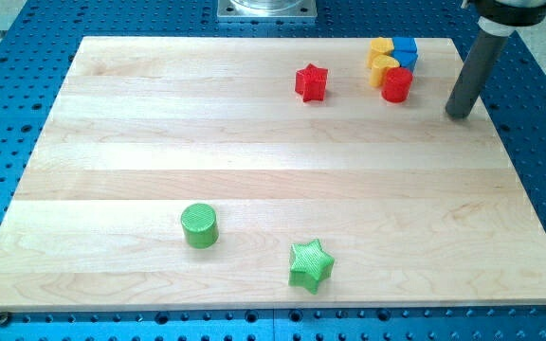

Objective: Push red circle into red star

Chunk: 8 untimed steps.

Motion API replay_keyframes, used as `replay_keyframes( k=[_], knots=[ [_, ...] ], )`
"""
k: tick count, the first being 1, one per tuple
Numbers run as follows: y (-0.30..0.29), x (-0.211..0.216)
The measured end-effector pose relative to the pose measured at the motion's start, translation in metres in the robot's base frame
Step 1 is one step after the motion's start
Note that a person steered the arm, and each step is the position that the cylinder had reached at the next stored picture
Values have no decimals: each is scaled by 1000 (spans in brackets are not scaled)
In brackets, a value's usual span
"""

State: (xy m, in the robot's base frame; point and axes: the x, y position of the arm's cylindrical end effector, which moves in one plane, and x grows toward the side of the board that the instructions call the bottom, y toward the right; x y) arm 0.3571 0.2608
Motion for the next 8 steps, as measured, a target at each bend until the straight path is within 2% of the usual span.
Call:
replay_keyframes(
  k=[4,7,8],
  knots=[
    [-5,-20],
    [-52,-35],
    [-97,-34]
  ],
)
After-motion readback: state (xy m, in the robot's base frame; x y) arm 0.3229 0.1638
